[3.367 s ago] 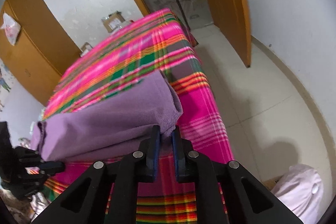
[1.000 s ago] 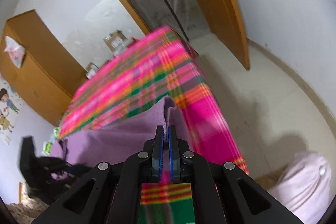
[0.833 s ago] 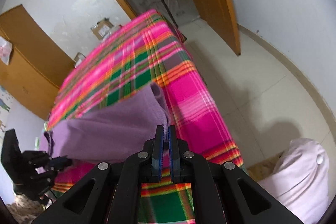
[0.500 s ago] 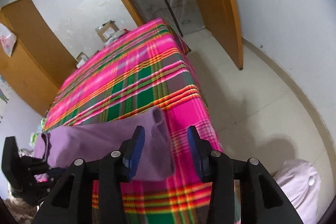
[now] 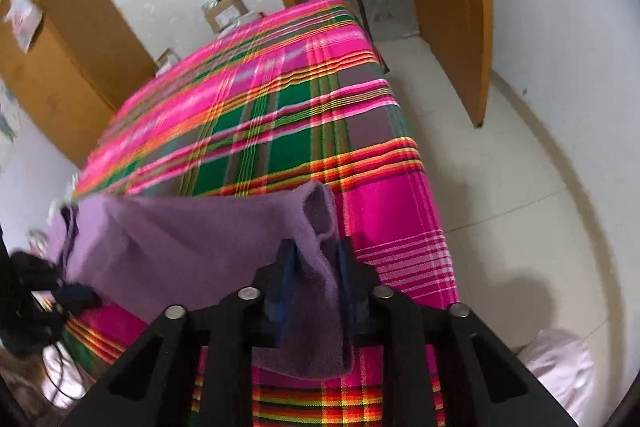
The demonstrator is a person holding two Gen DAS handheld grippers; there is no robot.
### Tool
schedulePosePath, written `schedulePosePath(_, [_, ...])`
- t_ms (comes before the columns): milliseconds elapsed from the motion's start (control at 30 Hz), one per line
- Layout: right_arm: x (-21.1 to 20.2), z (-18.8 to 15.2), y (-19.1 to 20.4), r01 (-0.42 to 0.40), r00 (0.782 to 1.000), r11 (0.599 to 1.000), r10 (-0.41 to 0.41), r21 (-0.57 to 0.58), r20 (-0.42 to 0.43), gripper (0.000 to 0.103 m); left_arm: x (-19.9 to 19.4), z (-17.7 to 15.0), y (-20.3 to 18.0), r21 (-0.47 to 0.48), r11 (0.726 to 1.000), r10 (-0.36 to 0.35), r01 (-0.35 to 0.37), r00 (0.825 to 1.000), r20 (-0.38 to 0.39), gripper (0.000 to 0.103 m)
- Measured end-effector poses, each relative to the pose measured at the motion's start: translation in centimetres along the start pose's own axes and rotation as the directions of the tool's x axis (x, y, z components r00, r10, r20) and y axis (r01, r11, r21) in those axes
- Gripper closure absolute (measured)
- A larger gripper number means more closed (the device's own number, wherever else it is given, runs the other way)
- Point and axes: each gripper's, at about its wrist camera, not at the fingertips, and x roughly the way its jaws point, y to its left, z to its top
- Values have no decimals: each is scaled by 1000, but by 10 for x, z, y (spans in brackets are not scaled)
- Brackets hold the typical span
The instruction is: Fold clothes
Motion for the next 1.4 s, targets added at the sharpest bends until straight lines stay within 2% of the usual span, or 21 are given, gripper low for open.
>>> schedulePosePath(33, [1,0,1,2,1000,1000,-2,-6,-1,92,-1,0,1,-3,1000,-3,3,1000,2,99])
schedulePosePath(167, [-5,6,5,37,998,999,-35,-30,48,94,-3,1,3,-1,1000,-19,19,1000,12,99])
schedulePosePath(300, [-8,27,4,46,995,998,-40,-52,96,94,0,2,0,3,999,-40,40,999,8,99])
schedulePosePath(467, [13,45,2,63,997,991,-58,-119,47,94,6,2,-5,16,997,-69,69,998,-6,99])
schedulePosePath(600, [28,46,-8,49,999,993,-48,-105,20,93,9,1,-9,39,995,-86,87,996,-15,99])
schedulePosePath(700, [29,45,-13,23,1000,996,-22,-85,22,93,0,3,-7,36,992,-120,119,992,23,99])
schedulePosePath(833, [26,45,-14,4,1000,999,-4,-52,15,86,-12,13,7,-20,993,-117,120,987,107,97])
schedulePosePath(867, [25,43,-15,-5,1000,999,6,-41,16,82,-11,15,9,-32,993,-111,115,988,111,97])
schedulePosePath(900, [24,42,-16,-15,1000,999,16,-28,15,72,-9,17,12,-44,993,-104,110,988,115,97])
schedulePosePath(933, [22,39,-17,-19,1000,1000,20,-9,19,70,-8,19,15,-57,993,-97,105,988,119,96])
schedulePosePath(1000, [19,34,-19,-27,999,1000,27,12,26,69,4,21,19,-82,992,-85,93,992,95,96])
schedulePosePath(1133, [16,28,-15,-8,1000,1000,8,8,30,69,18,20,21,-96,989,-104,110,992,67,96])
schedulePosePath(1200, [16,28,-12,10,1000,1000,-10,-1,23,74,21,19,20,-98,988,-115,120,992,58,96])
schedulePosePath(1233, [17,28,-11,13,1000,1000,-13,-1,15,86,23,18,20,-100,986,-125,130,991,54,96])
schedulePosePath(1267, [18,28,-11,12,1000,1000,-12,0,11,92,25,17,19,-103,985,-136,141,989,50,96])
schedulePosePath(1400, [15,26,-10,12,1000,1000,-12,5,18,94,30,13,10,-85,983,-159,162,987,39,94])
